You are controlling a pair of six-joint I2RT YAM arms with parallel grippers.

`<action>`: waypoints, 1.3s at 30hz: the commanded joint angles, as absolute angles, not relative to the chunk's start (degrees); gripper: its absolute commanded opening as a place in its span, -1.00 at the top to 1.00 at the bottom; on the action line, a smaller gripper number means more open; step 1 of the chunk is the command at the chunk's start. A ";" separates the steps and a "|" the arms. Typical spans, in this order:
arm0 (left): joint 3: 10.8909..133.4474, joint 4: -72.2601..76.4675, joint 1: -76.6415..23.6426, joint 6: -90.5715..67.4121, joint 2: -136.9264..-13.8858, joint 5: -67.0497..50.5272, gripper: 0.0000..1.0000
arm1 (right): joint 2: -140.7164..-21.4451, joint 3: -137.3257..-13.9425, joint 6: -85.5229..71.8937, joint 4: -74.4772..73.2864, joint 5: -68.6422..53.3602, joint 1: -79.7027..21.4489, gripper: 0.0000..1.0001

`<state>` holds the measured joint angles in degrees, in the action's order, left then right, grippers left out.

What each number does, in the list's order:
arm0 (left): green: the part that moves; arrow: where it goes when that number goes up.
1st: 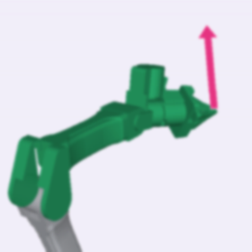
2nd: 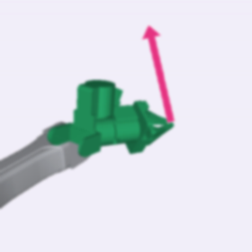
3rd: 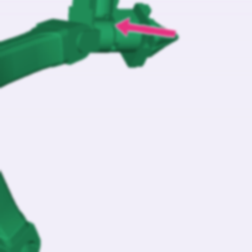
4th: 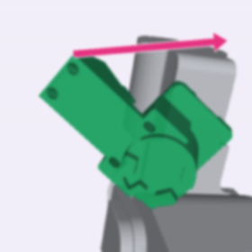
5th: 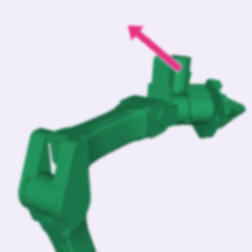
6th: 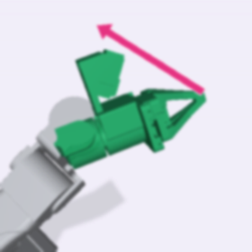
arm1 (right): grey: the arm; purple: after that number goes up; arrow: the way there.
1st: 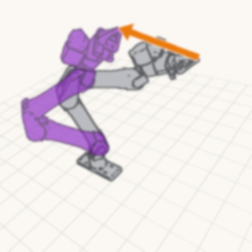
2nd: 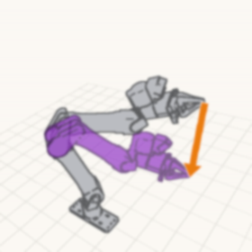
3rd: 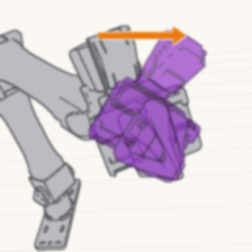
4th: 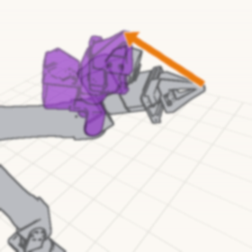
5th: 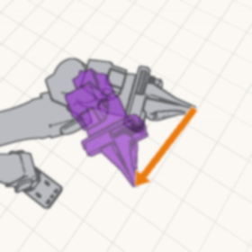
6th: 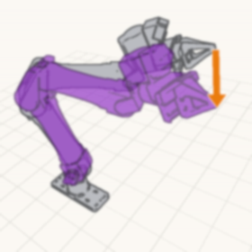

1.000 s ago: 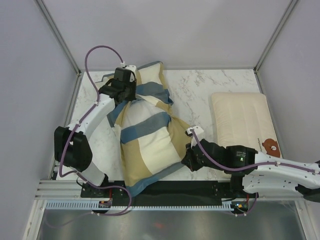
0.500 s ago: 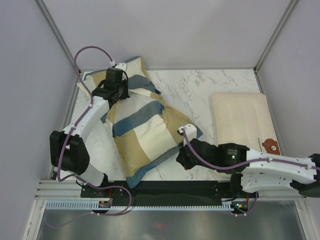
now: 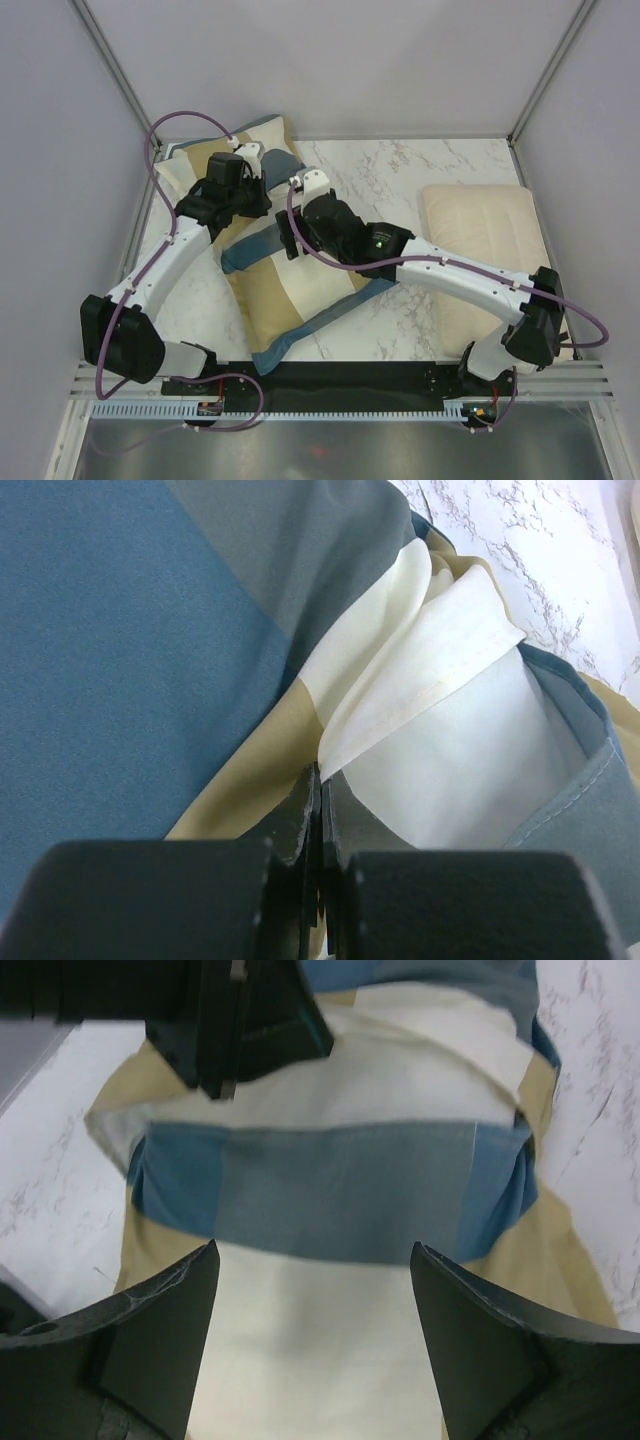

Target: Remove the pillowcase from the pillow

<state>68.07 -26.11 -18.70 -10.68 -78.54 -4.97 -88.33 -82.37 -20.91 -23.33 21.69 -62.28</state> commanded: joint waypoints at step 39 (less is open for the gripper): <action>80.76 -26.45 -17.67 -15.73 -91.39 -0.18 0.96 | -70.94 -65.13 -17.75 -20.12 10.46 -56.42 1.00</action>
<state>75.81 -28.88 -19.11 -14.06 -89.06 -5.76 -76.79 -66.26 -15.35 -17.37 10.26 -54.41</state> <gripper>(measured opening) 0.023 0.011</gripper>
